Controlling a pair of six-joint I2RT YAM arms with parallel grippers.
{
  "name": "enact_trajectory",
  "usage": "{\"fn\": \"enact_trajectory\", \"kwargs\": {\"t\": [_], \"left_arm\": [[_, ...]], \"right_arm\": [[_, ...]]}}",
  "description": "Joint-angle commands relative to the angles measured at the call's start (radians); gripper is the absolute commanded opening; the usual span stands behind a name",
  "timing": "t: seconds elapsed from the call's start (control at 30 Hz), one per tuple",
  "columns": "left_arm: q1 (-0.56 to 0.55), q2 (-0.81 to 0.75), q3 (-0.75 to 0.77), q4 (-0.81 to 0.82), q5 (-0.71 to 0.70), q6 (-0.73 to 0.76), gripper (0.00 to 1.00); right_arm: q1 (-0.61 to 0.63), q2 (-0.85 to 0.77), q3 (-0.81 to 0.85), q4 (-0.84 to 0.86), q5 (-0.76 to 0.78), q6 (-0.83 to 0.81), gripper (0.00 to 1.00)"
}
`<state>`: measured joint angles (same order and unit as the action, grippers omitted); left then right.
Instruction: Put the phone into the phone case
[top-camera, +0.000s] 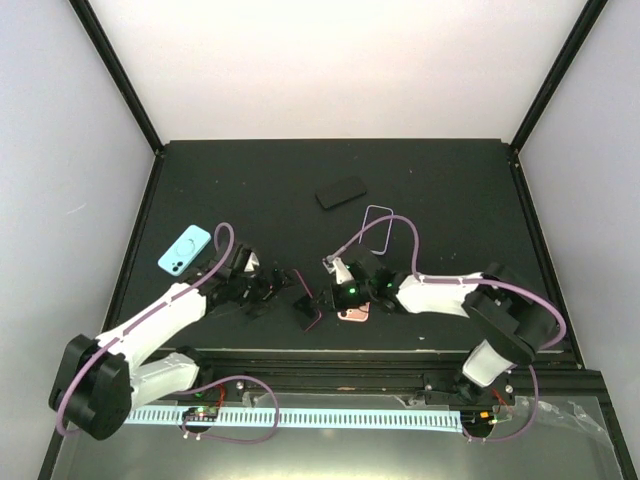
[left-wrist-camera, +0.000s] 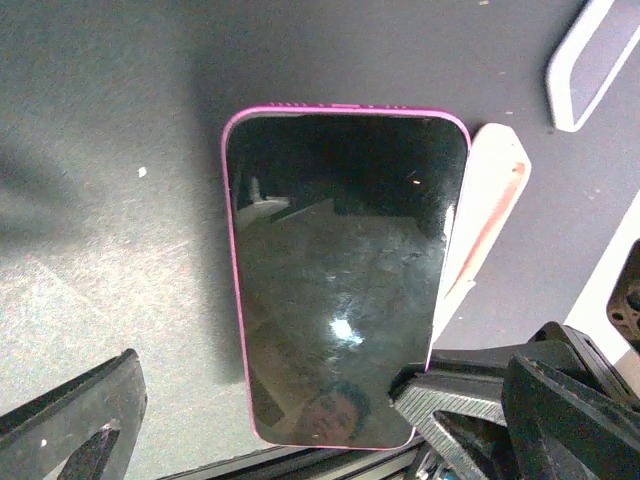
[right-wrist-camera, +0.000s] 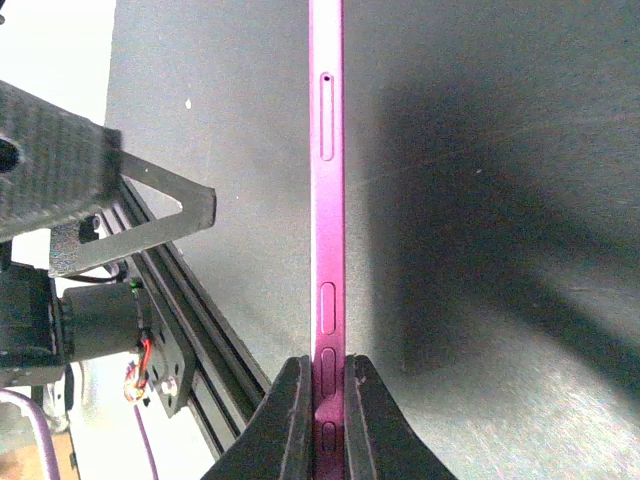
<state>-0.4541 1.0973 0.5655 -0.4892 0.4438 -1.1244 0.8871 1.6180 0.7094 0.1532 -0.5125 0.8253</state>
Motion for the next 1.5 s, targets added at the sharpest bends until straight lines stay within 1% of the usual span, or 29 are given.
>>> {"fn": "enact_trajectory", "kwargs": {"t": [0.0,0.1,0.23,0.4,0.53,0.7,0.97,1.27,1.47], "left_arm": [[-0.006,-0.074,-0.016,0.056,-0.047,0.070,0.99],[-0.005,-0.106,-0.049,0.146,-0.033,0.094,0.97],[-0.007,-0.099,-0.080,0.248,-0.002,0.122,0.94],[-0.008,-0.028,-0.063,0.289,0.030,0.179,0.91],[-0.020,0.038,-0.046,0.322,0.060,0.213,0.88],[-0.049,0.135,-0.029,0.385,0.117,0.236,0.84],[-0.100,0.274,0.008,0.453,0.141,0.241,0.80],[-0.150,0.398,0.042,0.532,0.182,0.216,0.74],[-0.184,0.466,0.066,0.586,0.178,0.196,0.71]], "right_arm": [[-0.031,-0.124,-0.038,0.040,0.047,0.011,0.01],[-0.049,-0.202,-0.071,0.003,0.092,0.014,0.01],[-0.071,-0.317,-0.111,-0.057,0.181,0.016,0.01],[-0.090,-0.441,-0.153,-0.151,0.299,0.022,0.01],[-0.112,-0.504,-0.182,-0.203,0.368,0.034,0.01],[-0.140,-0.537,-0.223,-0.222,0.397,0.061,0.01],[-0.159,-0.555,-0.276,-0.207,0.440,0.111,0.01],[-0.185,-0.531,-0.330,-0.104,0.376,0.162,0.01],[-0.185,-0.522,-0.347,-0.071,0.344,0.187,0.01]]}}
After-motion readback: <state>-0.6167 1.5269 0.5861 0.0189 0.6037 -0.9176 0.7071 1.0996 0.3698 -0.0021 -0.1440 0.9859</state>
